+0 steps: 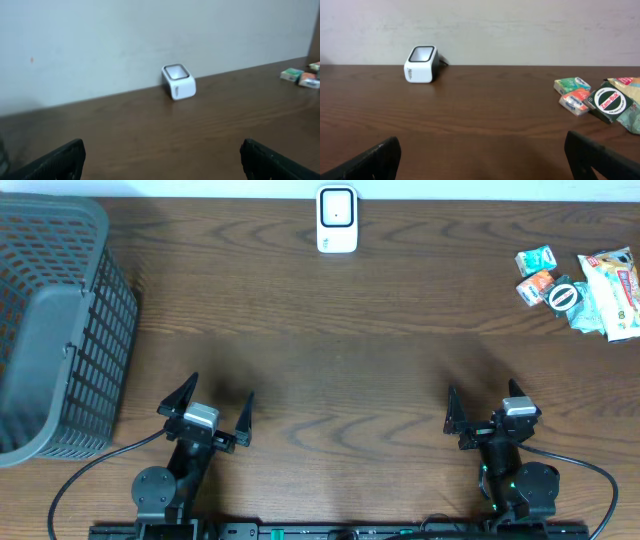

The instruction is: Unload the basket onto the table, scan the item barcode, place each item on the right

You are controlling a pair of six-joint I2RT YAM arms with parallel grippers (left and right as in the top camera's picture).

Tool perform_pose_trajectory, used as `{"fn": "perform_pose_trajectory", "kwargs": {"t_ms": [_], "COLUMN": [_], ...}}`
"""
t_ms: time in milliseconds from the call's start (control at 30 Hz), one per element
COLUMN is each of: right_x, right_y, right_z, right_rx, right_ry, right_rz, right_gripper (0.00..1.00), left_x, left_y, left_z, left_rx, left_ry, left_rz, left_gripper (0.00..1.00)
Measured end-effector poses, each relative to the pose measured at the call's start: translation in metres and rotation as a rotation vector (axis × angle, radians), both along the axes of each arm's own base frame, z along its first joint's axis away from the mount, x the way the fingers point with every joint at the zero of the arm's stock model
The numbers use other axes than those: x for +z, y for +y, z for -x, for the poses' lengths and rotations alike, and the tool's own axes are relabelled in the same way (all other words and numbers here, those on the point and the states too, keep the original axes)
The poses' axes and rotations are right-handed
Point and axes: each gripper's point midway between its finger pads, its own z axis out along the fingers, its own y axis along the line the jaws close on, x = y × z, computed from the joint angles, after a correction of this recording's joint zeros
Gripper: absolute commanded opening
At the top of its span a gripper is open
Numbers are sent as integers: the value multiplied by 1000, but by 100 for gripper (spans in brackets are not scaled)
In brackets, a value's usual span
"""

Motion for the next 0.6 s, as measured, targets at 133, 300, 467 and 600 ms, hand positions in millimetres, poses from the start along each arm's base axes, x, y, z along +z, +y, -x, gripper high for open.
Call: {"fn": "perform_pose_trajectory", "kwargs": {"t_ms": [133,300,467,600], "right_x": [0,0,0,0], "right_y": [0,0,0,0], "right_z": [0,0,0,0], "right_rx": [0,0,0,0], "right_ry": [0,0,0,0], "right_rz": [0,0,0,0], "right_gripper": [99,99,99,99], "left_x": [-17,-19,-22,-24], "left_y": [5,12,26,40], "left_z": [-1,-2,-5,-7], "left_rx": [30,71,158,243], "left_ry": [71,97,130,147], "left_rz": [4,8,80,129], "left_gripper": [98,98,98,98]}}
